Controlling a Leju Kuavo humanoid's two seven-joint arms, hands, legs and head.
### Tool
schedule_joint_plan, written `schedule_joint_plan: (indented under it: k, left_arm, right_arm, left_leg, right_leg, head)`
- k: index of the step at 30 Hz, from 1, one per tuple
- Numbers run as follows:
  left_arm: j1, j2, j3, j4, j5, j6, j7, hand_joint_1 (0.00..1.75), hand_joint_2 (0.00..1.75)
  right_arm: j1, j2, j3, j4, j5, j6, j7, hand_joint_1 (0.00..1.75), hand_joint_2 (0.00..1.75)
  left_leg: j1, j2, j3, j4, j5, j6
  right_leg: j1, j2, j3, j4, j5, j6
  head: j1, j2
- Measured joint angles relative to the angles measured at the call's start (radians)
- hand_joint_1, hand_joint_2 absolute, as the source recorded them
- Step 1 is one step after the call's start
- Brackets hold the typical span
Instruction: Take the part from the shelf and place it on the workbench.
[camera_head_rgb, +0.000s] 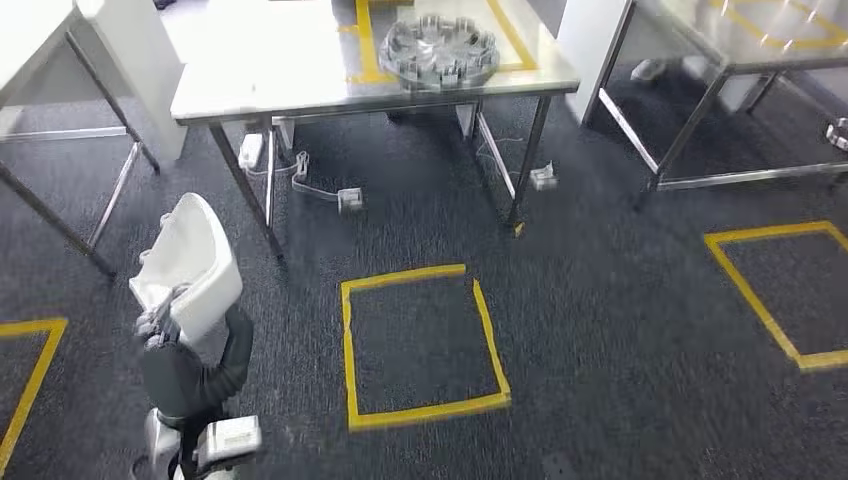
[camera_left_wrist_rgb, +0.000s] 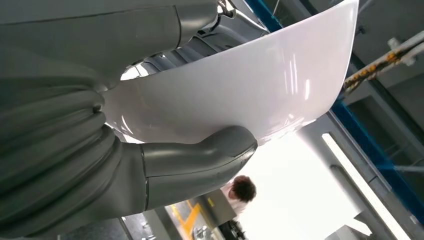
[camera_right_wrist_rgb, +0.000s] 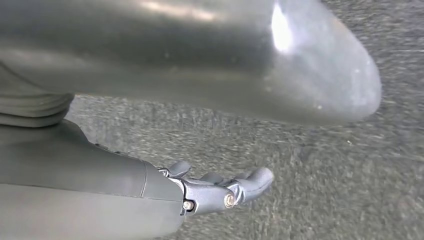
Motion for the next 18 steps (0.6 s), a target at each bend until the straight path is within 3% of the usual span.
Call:
schedule_joint_plan:
  k: [3, 4, 6, 8, 9, 10, 11, 13, 15, 18]
  left_arm:
    - [0.001, -0.001, 0.0, -0.002, 0.0, 0.0, 0.0, 1.75, 1.75]
    - [0.001, -0.001, 0.0, -0.003, 0.0, 0.0, -0.001, 1.75, 1.75]
    - [0.001, -0.001, 0.0, -0.003, 0.0, 0.0, -0.001, 1.75, 1.75]
    - [0.004, -0.001, 0.0, -0.004, 0.0, 0.0, -0.001, 1.75, 1.75]
    - [0.006, -0.001, 0.0, -0.004, 0.0, -0.001, 0.0, 1.75, 1.75]
    - [0.006, -0.001, 0.0, -0.004, 0.0, -0.003, 0.001, 1.75, 1.75]
    - [0.007, -0.001, 0.0, -0.005, 0.0, -0.005, 0.002, 1.75, 1.75]
    - [0.007, 0.0, 0.0, -0.006, 0.0, -0.008, 0.003, 1.75, 1.75]
    - [0.009, 0.0, 0.0, -0.006, 0.0, -0.01, 0.004, 1.75, 1.75]
    - [0.008, -0.001, 0.0, -0.013, 0.0, -0.012, 0.005, 1.75, 1.75]
  right_arm:
    - [-0.001, 0.0, -0.001, 0.0, 0.0, 0.0, 0.0, 0.0, 0.0]
    - [-0.001, 0.0, -0.001, 0.0, 0.0, 0.0, 0.0, 0.0, 0.0]
    - [-0.002, 0.0, -0.003, 0.0, -0.001, 0.0, 0.0, 0.0, 0.0]
    - [-0.002, 0.0, -0.004, 0.0, -0.001, 0.001, 0.001, 0.0, 0.0]
    - [-0.001, 0.0, -0.004, 0.0, -0.001, 0.002, 0.002, 0.0, 0.0]
    - [-0.001, 0.0, -0.004, 0.0, -0.001, 0.002, 0.002, 0.0, 0.0]
    - [0.0, 0.0, -0.004, 0.0, -0.002, 0.003, 0.003, 0.0, 0.0]
    - [0.0, 0.0, -0.004, 0.0, -0.002, 0.003, 0.003, 0.0, 0.0]
    - [-0.002, 0.0, -0.005, 0.0, -0.002, 0.003, 0.004, 0.0, 0.0]
    - [-0.005, 0.0, -0.005, 0.0, -0.003, 0.004, 0.003, 0.0, 0.0]
  left_leg:
    - [-0.002, 0.0, 0.012, 0.019, 0.01, -0.019]
    - [-0.002, 0.001, -0.004, 0.052, 0.015, -0.024]
    - [0.0, 0.003, -0.066, 0.154, -0.002, -0.031]
    - [0.003, 0.004, -0.146, 0.248, -0.058, -0.036]
    - [0.004, 0.005, -0.176, 0.266, -0.079, -0.039]
    - [0.005, 0.006, -0.188, 0.251, -0.076, -0.041]
    - [0.005, 0.006, -0.187, 0.211, -0.05, -0.041]
    - [0.005, 0.009, -0.169, 0.09, 0.056, -0.037]
    - [0.002, 0.011, -0.153, 0.021, 0.12, -0.027]
    - [0.003, 0.009, -0.13, 0.009, 0.118, -0.006]
  right_leg:
    - [-0.004, 0.003, 0.031, -0.018, -0.008, -0.016]
    - [-0.007, 0.003, 0.046, -0.021, -0.014, -0.023]
    - [-0.009, 0.004, 0.072, -0.026, -0.033, -0.033]
    - [-0.01, 0.005, 0.096, -0.026, -0.055, -0.035]
    - [-0.01, 0.006, 0.112, -0.026, -0.068, -0.035]
    - [-0.011, 0.006, 0.128, -0.026, -0.08, -0.033]
    - [-0.012, 0.007, 0.146, -0.026, -0.093, -0.032]
    - [-0.013, 0.008, 0.18, -0.024, -0.122, -0.024]
    - [-0.011, 0.009, 0.199, -0.025, -0.147, -0.011]
    - [-0.01, 0.009, 0.213, -0.011, -0.15, 0.008]
  head:
    - [-0.001, 0.0]
    - [-0.002, 0.0]
    - [-0.004, 0.0]
    - [-0.005, 0.0]
    - [-0.005, 0.0]
    - [-0.005, 0.0]
    - [-0.005, 0.0]
    - [-0.005, 0.0]
    - [-0.005, 0.0]
    - [-0.004, 0.0]
